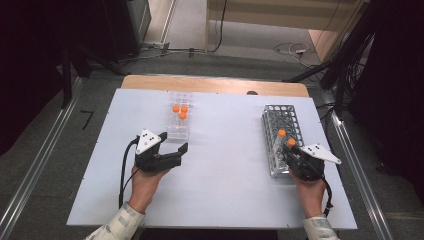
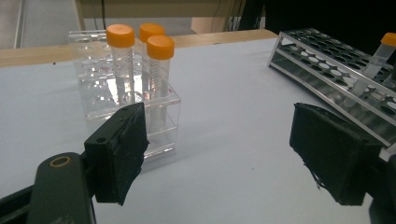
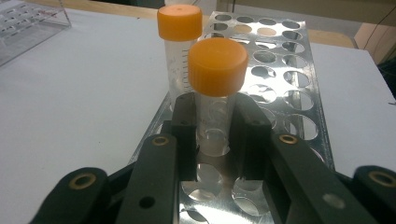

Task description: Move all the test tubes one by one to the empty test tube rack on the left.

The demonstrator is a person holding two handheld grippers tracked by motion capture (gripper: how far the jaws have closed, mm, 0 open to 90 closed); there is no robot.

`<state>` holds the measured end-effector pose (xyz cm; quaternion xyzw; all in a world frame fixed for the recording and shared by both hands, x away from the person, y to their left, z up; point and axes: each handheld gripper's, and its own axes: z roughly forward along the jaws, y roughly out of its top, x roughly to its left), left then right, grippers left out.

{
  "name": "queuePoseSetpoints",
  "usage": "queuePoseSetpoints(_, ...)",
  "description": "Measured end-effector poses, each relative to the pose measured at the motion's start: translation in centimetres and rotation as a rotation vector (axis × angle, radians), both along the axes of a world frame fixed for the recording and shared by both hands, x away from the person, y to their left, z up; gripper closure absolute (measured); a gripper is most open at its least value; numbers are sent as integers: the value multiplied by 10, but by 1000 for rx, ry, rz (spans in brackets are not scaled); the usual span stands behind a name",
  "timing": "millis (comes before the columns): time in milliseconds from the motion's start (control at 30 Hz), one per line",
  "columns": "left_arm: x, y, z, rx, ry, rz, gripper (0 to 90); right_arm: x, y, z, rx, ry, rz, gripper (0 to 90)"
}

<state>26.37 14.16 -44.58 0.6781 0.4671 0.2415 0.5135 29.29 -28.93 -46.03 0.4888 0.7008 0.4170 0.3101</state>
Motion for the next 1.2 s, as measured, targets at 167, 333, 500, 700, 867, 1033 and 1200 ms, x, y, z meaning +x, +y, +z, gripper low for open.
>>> queuePoseSetpoints(167,0,-1,0,0,1,-4,188,-1,-1,2,4,-9,2,712)
queuePoseSetpoints(333,-1,-1,0,1,0,-4,188,-4,-3,8,23,-27,0,712)
queuePoseSetpoints(500,-1,-1,0,3,-1,-7,188,-7,-4,15,33,-45,1,714)
queuePoseSetpoints(700,-1,-2,-1,7,2,-10,188,-13,-5,27,44,-92,4,715)
queuePoseSetpoints(867,-1,-2,-1,7,1,-11,188,-19,-7,36,57,-113,6,716)
queuePoseSetpoints(1033,-2,-1,0,4,-1,-10,188,-29,-8,48,82,-139,23,717)
queuePoseSetpoints(1200,-2,-1,0,3,-4,-11,188,-39,-6,55,99,-141,51,717)
